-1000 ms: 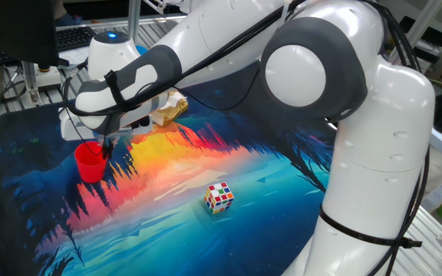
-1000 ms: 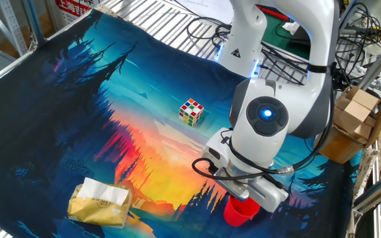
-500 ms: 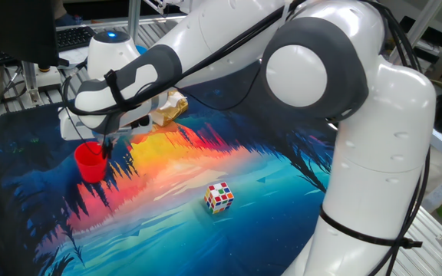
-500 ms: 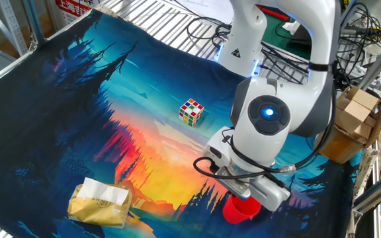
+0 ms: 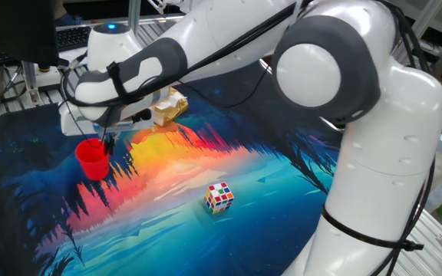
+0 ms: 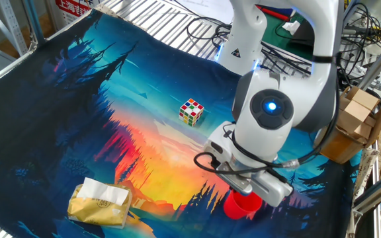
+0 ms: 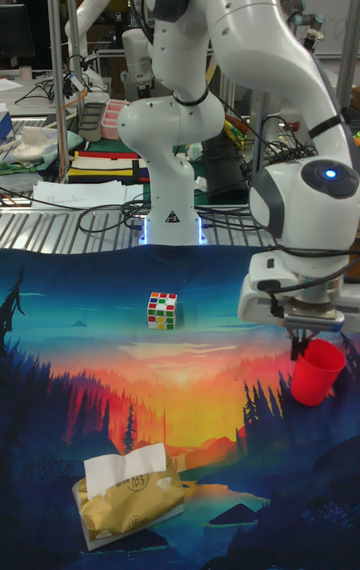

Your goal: Pick up the cup

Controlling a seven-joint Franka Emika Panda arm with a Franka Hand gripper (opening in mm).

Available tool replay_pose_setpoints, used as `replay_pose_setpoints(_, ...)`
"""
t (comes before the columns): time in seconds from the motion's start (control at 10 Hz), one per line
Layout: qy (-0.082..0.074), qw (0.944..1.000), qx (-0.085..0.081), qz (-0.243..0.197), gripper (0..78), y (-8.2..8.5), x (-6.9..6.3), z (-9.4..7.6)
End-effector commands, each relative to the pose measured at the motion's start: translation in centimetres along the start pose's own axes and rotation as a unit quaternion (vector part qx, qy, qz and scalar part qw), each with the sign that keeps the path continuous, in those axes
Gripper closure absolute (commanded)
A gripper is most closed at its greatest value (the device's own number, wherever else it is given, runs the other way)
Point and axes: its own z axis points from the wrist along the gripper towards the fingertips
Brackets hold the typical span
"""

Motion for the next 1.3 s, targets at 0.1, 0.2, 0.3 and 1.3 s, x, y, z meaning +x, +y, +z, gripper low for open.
replay_pose_setpoints(0.1, 0.010, 0.9998, 0.004, -0.016, 76.3, -3.1, -0.1, -4.4)
replay_pose_setpoints(0.2, 0.010, 0.9997, 0.004, -0.020, 76.3, -3.9, -0.2, -5.0)
replay_pose_setpoints(0.3, 0.009, 0.9996, 0.007, -0.027, 76.3, -5.0, -0.3, -5.7)
replay_pose_setpoints(1.3, -0.001, 0.9963, 0.004, -0.086, 76.3, -12.5, -2.3, -4.9)
